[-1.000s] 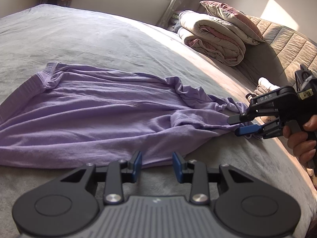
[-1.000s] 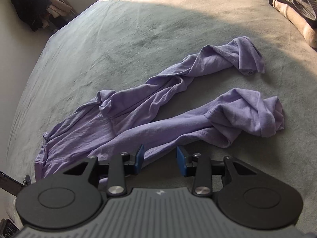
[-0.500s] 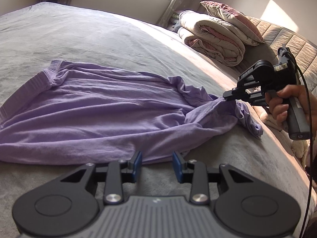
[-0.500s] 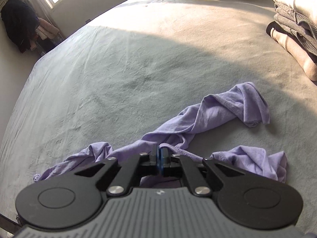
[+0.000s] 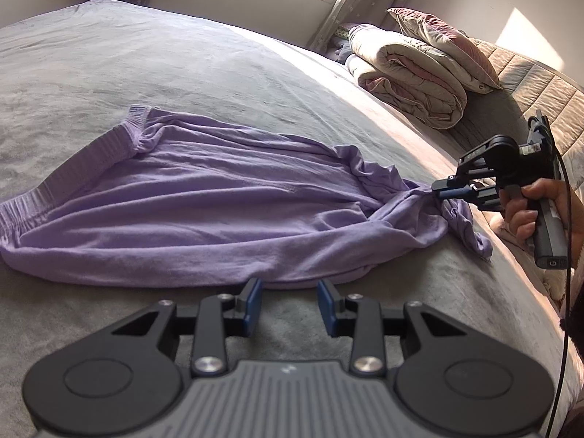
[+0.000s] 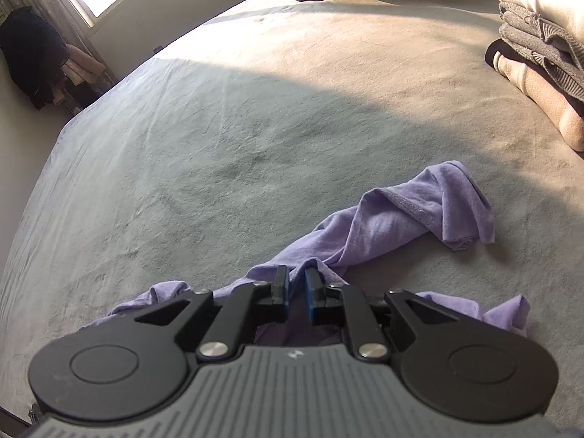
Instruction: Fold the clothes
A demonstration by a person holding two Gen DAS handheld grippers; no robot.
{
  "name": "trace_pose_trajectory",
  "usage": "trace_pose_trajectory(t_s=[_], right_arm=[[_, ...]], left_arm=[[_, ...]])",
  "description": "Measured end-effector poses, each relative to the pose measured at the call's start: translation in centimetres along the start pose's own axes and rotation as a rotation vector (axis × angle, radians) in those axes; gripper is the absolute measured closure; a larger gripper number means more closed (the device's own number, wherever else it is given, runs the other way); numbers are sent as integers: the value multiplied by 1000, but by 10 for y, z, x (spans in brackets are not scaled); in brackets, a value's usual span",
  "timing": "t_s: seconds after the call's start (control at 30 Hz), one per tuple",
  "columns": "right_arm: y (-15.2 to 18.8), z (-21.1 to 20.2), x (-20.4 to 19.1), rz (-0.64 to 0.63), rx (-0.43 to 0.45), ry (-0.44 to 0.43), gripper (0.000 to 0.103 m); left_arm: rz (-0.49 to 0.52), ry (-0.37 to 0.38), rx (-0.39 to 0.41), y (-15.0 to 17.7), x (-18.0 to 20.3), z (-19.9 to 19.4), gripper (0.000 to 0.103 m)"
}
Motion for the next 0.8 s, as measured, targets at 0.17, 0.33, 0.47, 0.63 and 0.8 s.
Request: trace_pose_trajectory(t_s=[0.17,0.33,0.47,0.63,0.8], right_arm=[[16,-18,22,40,-36,-45,87],[43,-24,33,74,-71,-98,65],[66,-25,33,90,-80,-156,65],[83,-22,22,104,-66,-236,63],[87,-13,11,125,-34,-260,64]], left_arm=[[-46,-30,8,0,-16,-11,68],[-104,-65,19,1,-38,-26,68],[-156,-92,44,2,-59,-41,68],[-248,-130,85,3,-90,-54,69],[-479,-63,118,4,-122,-55,74]])
Point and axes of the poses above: each gripper's, at about its wrist camera, not at the fingertips, and z roughly the way its jaws point, x to its right, y to its underside, the point moved 5 cm from there along z, roughly the way its jaws point, and after that the axes turned 3 degrees about -x, right-handed, at the moved point
